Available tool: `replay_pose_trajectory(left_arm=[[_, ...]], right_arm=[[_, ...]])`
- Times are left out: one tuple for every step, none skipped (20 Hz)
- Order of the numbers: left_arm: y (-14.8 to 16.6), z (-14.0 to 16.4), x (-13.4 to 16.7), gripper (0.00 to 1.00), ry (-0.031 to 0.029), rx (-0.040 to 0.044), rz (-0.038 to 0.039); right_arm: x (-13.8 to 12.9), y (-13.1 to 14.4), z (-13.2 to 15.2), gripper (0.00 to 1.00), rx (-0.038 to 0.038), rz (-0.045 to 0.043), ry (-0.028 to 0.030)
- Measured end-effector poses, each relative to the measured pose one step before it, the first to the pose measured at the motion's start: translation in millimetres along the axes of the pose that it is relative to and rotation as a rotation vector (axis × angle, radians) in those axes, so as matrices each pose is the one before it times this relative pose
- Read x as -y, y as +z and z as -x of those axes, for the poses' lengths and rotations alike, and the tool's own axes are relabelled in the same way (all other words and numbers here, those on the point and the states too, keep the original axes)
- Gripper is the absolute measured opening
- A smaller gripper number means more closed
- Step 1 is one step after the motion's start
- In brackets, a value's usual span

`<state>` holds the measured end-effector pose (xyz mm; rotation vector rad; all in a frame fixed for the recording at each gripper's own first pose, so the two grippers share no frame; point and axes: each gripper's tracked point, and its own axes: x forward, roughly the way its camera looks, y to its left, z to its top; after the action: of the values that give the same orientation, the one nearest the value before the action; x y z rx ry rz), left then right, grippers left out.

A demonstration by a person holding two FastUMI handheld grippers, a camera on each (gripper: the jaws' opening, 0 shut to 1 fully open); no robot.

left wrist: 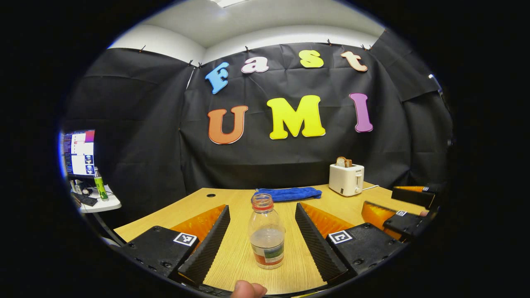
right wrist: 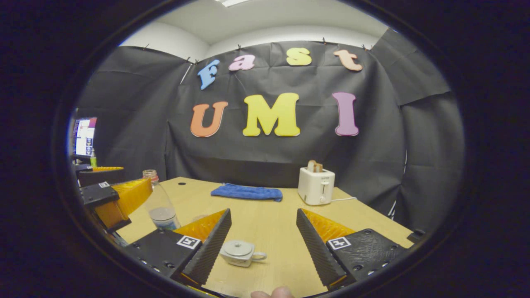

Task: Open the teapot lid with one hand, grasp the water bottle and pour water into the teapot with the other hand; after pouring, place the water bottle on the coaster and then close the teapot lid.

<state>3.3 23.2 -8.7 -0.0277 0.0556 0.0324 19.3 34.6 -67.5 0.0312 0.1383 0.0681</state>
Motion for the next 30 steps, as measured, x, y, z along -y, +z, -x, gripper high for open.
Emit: replay_pose_trajectory(left_arm=[[-2.58, -0.77, -1.43, 0.99, 0.00158, -0.00673, -0.00273], [-2.1, -1.26, -0.63, 0.99, 0.00003, -0.00686, -0.00405], [-2.05, -0.88, -1.2, 0.99, 0.00186, -0.00631, -0.00258], [0.85, -0.31, -2.25, 0.99, 0.00179, -0.00374, -0.00002], [0.2, 1.23, -2.86, 0.99, 0.00223, -0.00073, 0.00287], [0.98, -0.26, -1.58, 0.99, 0.00191, 0.00156, 0.00455], [-0.68, -0.98, -1.46, 0.99, 0.00147, 0.00081, 0.00461], [-0.69, 0.06, -1.24, 0.99, 0.00077, -0.00143, 0.0034], [0.47, 0.17, -0.55, 0.99, 0.00087, -0.00338, 0.00215], [0.09, -0.09, -1.23, 0.99, 0.00224, -0.00131, 0.00232], [0.05, -0.57, -1.85, 0.99, 0.00207, -0.00028, 0.00349], [0.56, 0.04, -3.25, 0.99, 0.00139, 0.00042, 0.00434], [0.76, -0.41, -2.16, 0.99, 0.00304, -0.00024, 0.00542], [-0.58, -0.26, -2.48, 0.99, 0.00389, 0.00023, 0.00549], [-0.02, -0.28, -2.86, 0.99, 0.0036, -0.00019, 0.00522], [0.36, 0.24, -1.43, 0.99, 0.00265, -0.00207, 0.00466], [-0.91, -0.55, -1.29, 0.99, 0.00218, -0.00241, 0.00302], [-0.9, -1.1, -1.0, 0.99, 0.003, -0.00349, 0.00081], [-1.2, -0.68, -1.08, 0.99, 0.00162, -0.00359, 0.00099], [-0.07, 0.4, -0.2, 0.99, -0.00006, -0.00186, 0.00074], [-0.36, -0.71, -0.43, 0.99, 0.00019, -0.00186, 0.00109], [-0.7, 0.05, 0.06, 0.99, 0.00074, -0.0023, 0.00074], [-0.43, 0.23, -0.86, 0.99, 0.00022, 0.00072, 0.00003], [-0.15, 0.27, -0.91, 0.99, 0.00178, -0.00064, -0.00257], [-0.22, -0.57, -0.67, 0.99, 0.00159, -0.00103, -0.00174], [1.25, 0.15, -1.84, 0.99, 0.00003, 0.0013, 0.00057], [-0.29, 0.45, 1.44, 0.99, -0.00032, -0.00073, 0.00108], [0.41, -0.06, 0.36, 0.99, -0.00029, 0.00083, 0.002], [-0.69, 0.18, -1.4, 0.99, -0.00061, -0.00125, 0.00152], [-0.22, -1.11, -0.71, 0.99, -0.00003, -0.00158, 0.00073]], right_arm=[[-3.1, -7.77, -5.23, 0.98, -0.01504, -0.00332, 0.00749], [-3.34, -8.5, -5.36, 0.95, -0.01419, 0.00133, 0.0061], [-2.71, -6.25, -4.48, 0.95, -0.01306, 0.00612, 0.00382], [-2.49, -5.84, -4.82, 0.95, -0.00684, 0.01409, -0.00105], [-0.08, -4.59, -4.71, 0.97, -0.00218, 0.01747, -0.00668], [-1.17, -4.88, -4.6, 0.95, -0.00517, 0.0131, -0.00198], [-2.93, -4.81, -4.97, 0.98, -0.00842, 0.00666, 0.00411], [-2.77, -6.14, -4.73, 0.98, -0.01197, 0.00118, 0.00612], [-3.06, -4.29, -3.04, 0.95, -0.01176, -0.00115, 0.00758], [-2.57, -2.35, -3.26, 0.98, -0.00722, -0.00083, 0.00493], [-1.47, -1.95, -2.96, 0.96, -0.00557, 0.00005, 0.0036], [-1.97, -2.73, -3.41, 0.96, -0.00917, 0.00205, 0.00279], [-1.1, -2.69, -3.36, 0.98, -0.00971, 0.00014, 0.00422], [-3.39, -2.47, -2.81, 0.95, -0.01007, -0.00158, 0.00988], [-0.71, -1.77, -2.46, 0.92, -0.00554, -0.00017, 0.00138], [-0.41, -1.2, -2.69, 0.89, -0.0056, 0.00191, 0.00311], [-0.87, -1.13, -1.82, 0.79, -0.00742, 0.00596, 0.00154], [-3.31, -2.63, -1.11, 0.73, -0.00605, 0.00421, 0.01331], [-2.43, -0.73, -0.94, 0.64, -0.00501, 0.00082, 0.00558], [0.0, -0.53, 0.17, 0.61, -0.00149, 0.00428, 0.00123], [-1.62, 1.16, -1.5, 0.54, -0.00021, 0.00537, 0.00673], [-2.28, 0.27, -1.26, 0.46, 0.00113, -0.0001, 0.00904], [-0.89, -0.35, -1.08, 0.38, -0.00393, 0.00165, -0.00893], [0.61, -0.1, 0.19, 0.31, 0.00075, -0.00021, 0.0025], [-0.65, 0.11, -3.74, 0.28, -0.0007, 0.00248, 0.00357], [3.6, 1.67, 1.4, 0.35, 0.00641, -0.00845, -0.00741], [1.98, -2.07, -0.92, 0.06, -0.00691, 0.00073, 0.00118], [-2.03, -0.08, -0.32, 0.07, 0.00234, 0.0069, 0.00457], [-1.72, 1.78, 2.49, 0.07, 0.00403, -0.00184, 0.00747], [1.16, -1.41, -2.14, 0.0, 0.00135, 0.00152, 0.00215]])
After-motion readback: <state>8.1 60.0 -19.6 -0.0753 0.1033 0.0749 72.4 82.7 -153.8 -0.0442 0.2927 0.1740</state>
